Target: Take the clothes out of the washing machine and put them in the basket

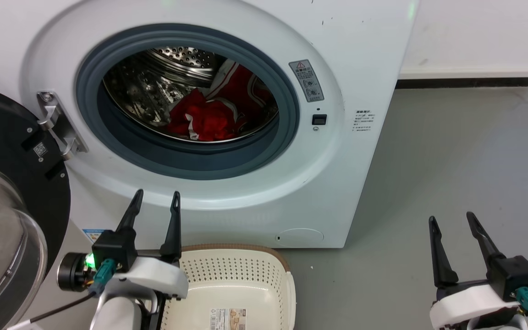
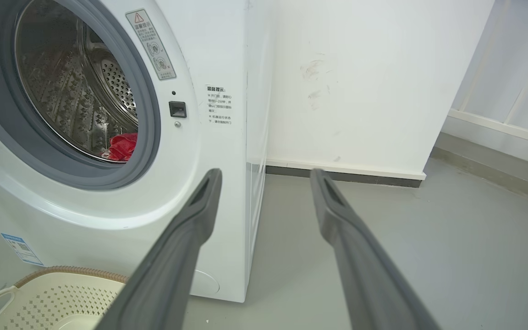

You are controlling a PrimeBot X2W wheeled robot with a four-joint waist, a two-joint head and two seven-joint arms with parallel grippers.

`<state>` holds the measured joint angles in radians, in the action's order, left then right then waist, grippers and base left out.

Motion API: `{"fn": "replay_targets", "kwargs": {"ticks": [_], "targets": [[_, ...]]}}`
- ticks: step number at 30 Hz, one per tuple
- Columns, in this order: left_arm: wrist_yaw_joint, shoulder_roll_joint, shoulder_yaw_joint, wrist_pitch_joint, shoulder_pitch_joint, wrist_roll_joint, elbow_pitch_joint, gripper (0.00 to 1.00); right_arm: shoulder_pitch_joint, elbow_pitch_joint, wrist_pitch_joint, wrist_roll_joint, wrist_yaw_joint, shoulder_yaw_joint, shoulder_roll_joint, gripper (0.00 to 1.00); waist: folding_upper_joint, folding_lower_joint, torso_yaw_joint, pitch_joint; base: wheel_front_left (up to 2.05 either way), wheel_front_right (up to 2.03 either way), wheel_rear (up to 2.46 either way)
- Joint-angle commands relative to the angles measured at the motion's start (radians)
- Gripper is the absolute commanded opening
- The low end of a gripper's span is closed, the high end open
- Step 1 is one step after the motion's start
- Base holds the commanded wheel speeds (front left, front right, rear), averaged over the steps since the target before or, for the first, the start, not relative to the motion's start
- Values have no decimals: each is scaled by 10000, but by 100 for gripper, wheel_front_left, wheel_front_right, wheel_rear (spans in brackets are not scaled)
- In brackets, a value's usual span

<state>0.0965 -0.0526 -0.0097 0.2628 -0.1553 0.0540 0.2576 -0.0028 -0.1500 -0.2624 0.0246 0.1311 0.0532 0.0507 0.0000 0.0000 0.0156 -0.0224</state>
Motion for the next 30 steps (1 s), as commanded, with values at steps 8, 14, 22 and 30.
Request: {"fn": "replay_targets", "kwargs": {"ticks": [8,14,22,30], "targets": [[-79,-137,78,29,-1360,-70,969,100,-565,261,-31,-54,-7,-157,-10,100,0,0,324,-914,0,0,0],[-188,-429,209,-75,-2964,-49,2365,100,-1079,443,-33,-113,-7,-287,-10,100,0,0,744,-1974,0,0,0],[-228,-1226,370,-479,-5233,-36,4114,100,-1828,728,-35,-387,-7,-556,-11,100,0,0,1510,-3373,0,0,0],[-253,-2099,377,-1231,-7284,-134,5622,100,-2392,870,-36,-826,-7,-803,-15,100,0,0,2195,-4478,0,0,0]]}}
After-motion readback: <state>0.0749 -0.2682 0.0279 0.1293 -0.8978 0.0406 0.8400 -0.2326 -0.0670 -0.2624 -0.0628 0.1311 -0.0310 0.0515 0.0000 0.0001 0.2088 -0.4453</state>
